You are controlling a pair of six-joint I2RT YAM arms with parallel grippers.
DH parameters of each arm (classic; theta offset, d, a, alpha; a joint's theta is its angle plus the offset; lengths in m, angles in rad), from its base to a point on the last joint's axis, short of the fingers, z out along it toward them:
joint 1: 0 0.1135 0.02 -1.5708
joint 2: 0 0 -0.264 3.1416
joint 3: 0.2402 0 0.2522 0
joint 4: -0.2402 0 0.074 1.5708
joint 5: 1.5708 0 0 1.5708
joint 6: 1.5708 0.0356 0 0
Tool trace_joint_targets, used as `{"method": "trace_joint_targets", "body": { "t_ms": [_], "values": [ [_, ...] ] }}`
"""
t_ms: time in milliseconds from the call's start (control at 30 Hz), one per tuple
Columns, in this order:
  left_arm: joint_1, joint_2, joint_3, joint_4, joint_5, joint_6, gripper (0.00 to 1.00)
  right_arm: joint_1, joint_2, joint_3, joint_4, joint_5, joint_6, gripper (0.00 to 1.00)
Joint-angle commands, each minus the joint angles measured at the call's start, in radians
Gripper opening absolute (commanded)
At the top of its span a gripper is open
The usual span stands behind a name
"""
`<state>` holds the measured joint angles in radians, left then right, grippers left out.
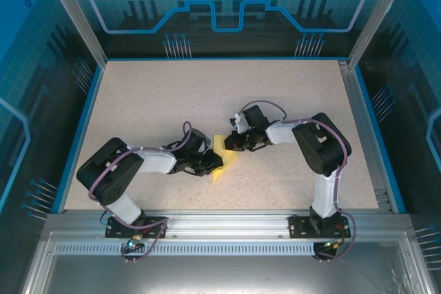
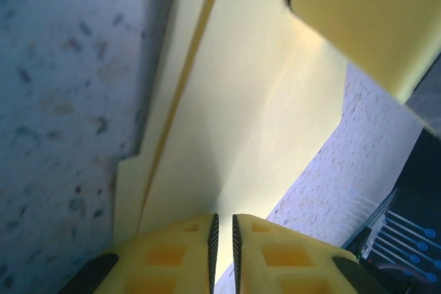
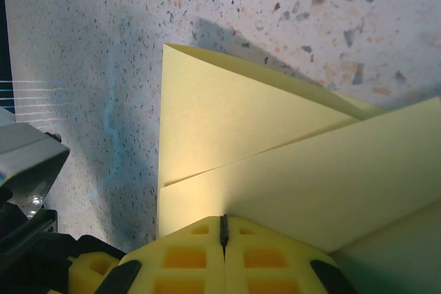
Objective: Fold a paper plane with a square sheet of paper (pick it up from the middle)
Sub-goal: Fourth fold the wing at the center of the table.
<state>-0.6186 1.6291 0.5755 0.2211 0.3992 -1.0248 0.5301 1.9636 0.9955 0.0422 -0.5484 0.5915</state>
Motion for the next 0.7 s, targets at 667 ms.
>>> {"method": "trace_joint_targets", "body": {
  "t_ms": [667],
  "values": [
    [-0.03, -0.083, -0.054, -0.453, 0.04, 0.211, 0.17, -0.007, 0.067, -0.024, -0.137, 0.16, -0.036, 0.06]
  ]
}}
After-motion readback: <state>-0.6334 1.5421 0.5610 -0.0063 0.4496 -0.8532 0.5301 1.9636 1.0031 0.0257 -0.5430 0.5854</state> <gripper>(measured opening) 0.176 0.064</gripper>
